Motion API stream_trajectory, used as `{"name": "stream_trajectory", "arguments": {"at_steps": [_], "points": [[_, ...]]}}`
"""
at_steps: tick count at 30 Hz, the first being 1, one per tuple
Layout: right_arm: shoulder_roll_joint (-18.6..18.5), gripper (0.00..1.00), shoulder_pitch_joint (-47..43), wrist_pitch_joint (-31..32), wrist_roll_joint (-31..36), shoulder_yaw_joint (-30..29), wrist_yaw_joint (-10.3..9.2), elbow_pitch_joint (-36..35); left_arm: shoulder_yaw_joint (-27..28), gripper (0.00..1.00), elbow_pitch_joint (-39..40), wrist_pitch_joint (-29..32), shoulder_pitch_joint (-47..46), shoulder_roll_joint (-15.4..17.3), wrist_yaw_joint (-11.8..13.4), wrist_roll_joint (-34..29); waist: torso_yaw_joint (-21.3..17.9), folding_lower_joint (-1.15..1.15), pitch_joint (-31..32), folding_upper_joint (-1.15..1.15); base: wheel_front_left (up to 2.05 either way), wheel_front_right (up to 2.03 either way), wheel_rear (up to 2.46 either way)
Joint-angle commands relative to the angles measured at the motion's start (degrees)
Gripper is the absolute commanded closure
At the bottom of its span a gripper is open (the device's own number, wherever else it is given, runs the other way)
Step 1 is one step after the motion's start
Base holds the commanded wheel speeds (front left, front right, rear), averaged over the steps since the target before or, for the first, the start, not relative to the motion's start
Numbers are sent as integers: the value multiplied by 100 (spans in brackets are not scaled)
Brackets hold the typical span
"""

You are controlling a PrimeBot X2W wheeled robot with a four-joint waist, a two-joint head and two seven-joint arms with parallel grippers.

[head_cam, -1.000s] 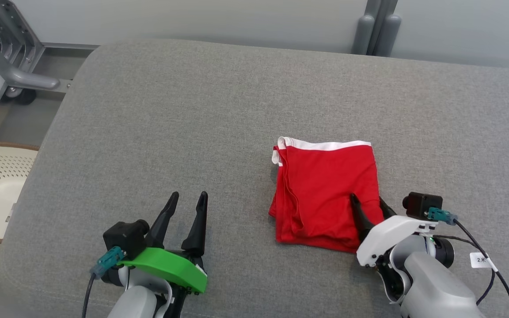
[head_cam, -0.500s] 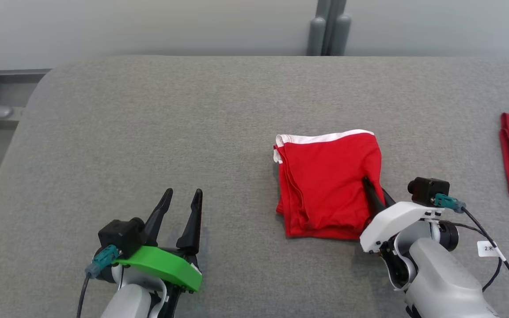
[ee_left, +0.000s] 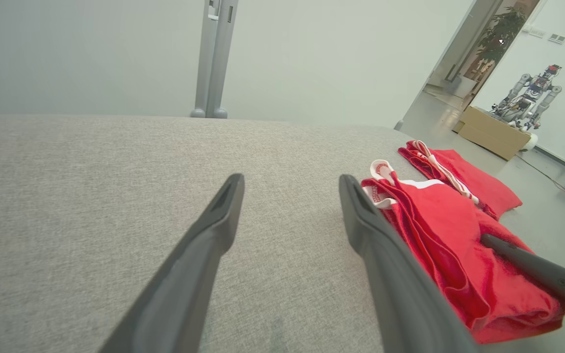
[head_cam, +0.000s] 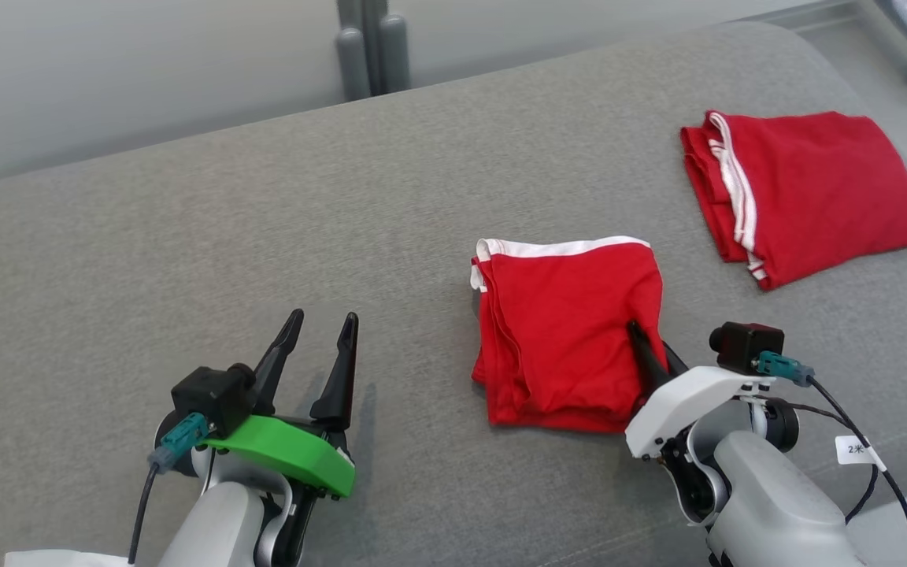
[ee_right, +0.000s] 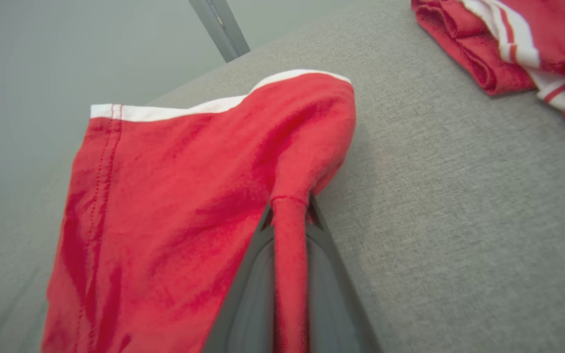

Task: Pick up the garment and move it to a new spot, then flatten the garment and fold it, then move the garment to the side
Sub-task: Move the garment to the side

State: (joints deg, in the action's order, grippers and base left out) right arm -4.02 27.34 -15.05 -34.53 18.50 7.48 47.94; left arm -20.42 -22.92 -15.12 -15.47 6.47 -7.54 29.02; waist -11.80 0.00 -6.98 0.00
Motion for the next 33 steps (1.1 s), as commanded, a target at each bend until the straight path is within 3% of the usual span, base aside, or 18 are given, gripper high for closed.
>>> {"name": "stream_trajectory", "arguments": {"at_steps": [1, 8, 13, 24, 33], "points": [[38, 100, -42, -13, -67, 54, -1, -37, -4, 0, -25, 1, -90, 83, 14, -33, -1001, 0, -198, 0, 0, 0, 0], [62, 100, 4, -13, -324, 421, -1, -50, -110, 0, -36, 1, -257, 167, 14, -40, -1628, 0, -391, 0, 0, 0, 0], [51, 100, 78, -13, -409, 640, -1, -18, -258, 0, -37, 1, -393, 185, 14, -33, -1750, 0, -548, 0, 0, 0, 0], [-498, 100, 1085, -13, -144, 1188, -1, -104, -665, 0, -93, 1, -677, 307, 14, 55, -1344, 0, -1007, 0, 0, 0, 0], [-1200, 100, 2366, -12, 173, 694, -2, 356, -786, 0, -42, 0, -941, 331, 14, -34, -771, 0, -1480, 0, 0, 0, 0]]}}
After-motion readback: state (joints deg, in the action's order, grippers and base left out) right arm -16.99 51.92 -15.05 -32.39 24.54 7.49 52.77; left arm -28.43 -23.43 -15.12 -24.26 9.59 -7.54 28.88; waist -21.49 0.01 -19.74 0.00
